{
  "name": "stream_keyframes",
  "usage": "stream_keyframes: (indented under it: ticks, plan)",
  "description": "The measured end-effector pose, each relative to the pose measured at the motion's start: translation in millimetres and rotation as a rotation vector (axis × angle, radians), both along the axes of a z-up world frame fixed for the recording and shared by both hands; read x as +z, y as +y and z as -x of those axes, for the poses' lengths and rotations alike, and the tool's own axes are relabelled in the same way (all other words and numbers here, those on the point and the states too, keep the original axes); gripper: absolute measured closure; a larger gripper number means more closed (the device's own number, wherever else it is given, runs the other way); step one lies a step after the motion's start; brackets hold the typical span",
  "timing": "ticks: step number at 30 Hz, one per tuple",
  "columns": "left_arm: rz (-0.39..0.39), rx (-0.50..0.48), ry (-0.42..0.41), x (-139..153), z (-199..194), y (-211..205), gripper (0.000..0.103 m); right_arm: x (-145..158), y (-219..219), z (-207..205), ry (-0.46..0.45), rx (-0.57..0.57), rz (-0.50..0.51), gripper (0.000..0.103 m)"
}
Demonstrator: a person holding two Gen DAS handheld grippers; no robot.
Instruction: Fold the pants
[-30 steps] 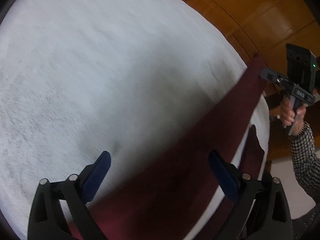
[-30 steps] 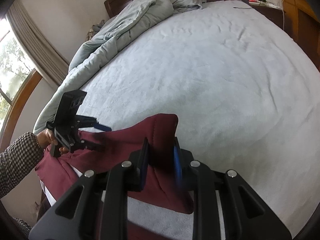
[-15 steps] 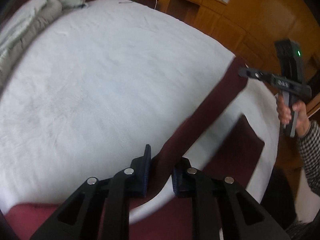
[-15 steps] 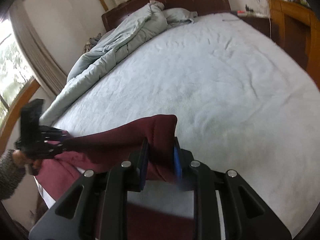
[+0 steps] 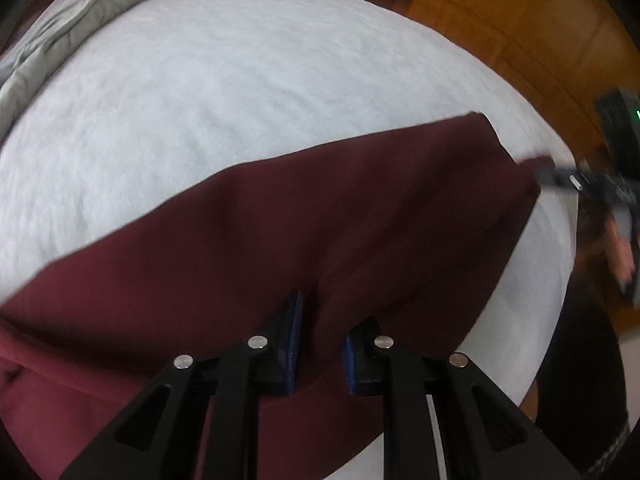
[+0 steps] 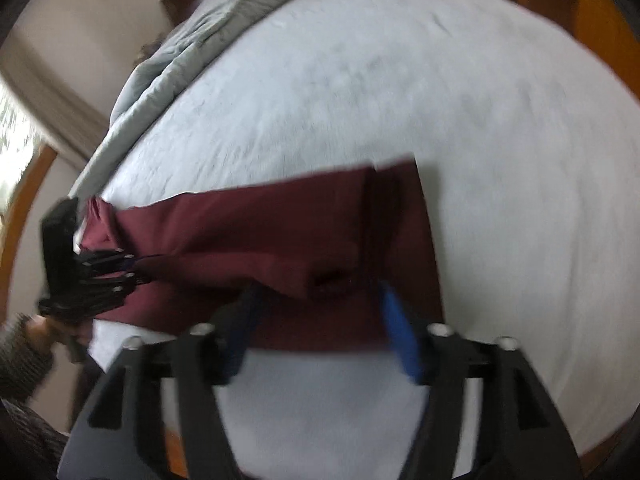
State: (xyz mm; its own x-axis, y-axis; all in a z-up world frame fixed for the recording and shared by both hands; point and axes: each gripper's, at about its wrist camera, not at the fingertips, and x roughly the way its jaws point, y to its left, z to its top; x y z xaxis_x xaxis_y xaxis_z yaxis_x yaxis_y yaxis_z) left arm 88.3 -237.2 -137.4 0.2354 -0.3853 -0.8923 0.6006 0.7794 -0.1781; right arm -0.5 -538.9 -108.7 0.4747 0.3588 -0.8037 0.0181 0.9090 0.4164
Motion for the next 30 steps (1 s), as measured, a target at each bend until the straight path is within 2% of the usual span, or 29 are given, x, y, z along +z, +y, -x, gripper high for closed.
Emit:
stream_keyframes:
  ticks: [1,3,6,9,12,16,17,19,20,21,23,25,28,30]
  plan:
    - [0.010,0.017,-0.003,-0.3,0.4,1.0,0.085,1.5,-2.3,7.9,-0.008,-0.030,-0.068,0.035]
    - [0.005,0.020,-0.016,-2.0,3.8,-1.4,0.084,0.5,-2.1,18.4,0.010,-0.061,-0.197,0.025]
    - [-0.007,0.029,-0.028,-3.2,5.3,-4.3,0.084,-13.8,1.5,20.7,0.086,-0.125,-0.371,0.025]
    - [-0.002,0.050,-0.015,-2.2,5.1,-3.6,0.083,-25.8,16.0,19.8,0.135,-0.141,-0.467,0.025]
    - [-0.010,0.050,-0.013,-1.4,5.2,-3.8,0.083,-29.2,24.5,17.8,0.115,-0.161,-0.518,0.025]
    - [-0.003,0.054,-0.001,3.0,2.0,-0.8,0.083,-47.3,21.2,2.5,0.141,-0.262,-0.658,0.025]
    - [0.002,0.059,0.002,3.7,2.6,0.0,0.083,-51.3,18.3,-1.6,0.157,-0.288,-0.660,0.028]
    - [0.006,0.065,0.008,2.7,1.5,-0.8,0.083,-58.9,12.4,-11.1,0.162,-0.335,-0.681,0.050]
    - [0.006,0.067,0.009,3.1,1.8,-0.9,0.083,-59.9,9.6,-14.0,0.162,-0.342,-0.667,0.078]
    - [0.006,0.066,0.009,4.0,2.7,-0.9,0.082,-58.1,7.1,-18.9,0.168,-0.347,-0.628,0.090]
    - [-0.002,0.053,0.000,7.3,4.6,-4.7,0.082,-49.6,2.9,-23.3,0.143,-0.345,-0.613,0.092]
    - [0.006,0.045,-0.015,15.5,8.9,-7.0,0.082,-31.8,1.7,-24.1,0.088,-0.332,-0.547,0.093]
    - [0.061,0.070,-0.014,35.1,18.3,-9.8,0.082,10.5,-1.2,-14.1,-0.057,-0.279,-0.496,0.093]
    - [0.092,0.065,-0.023,44.8,30.3,-14.4,0.082,19.8,-5.3,-9.5,-0.084,-0.267,-0.441,0.093]
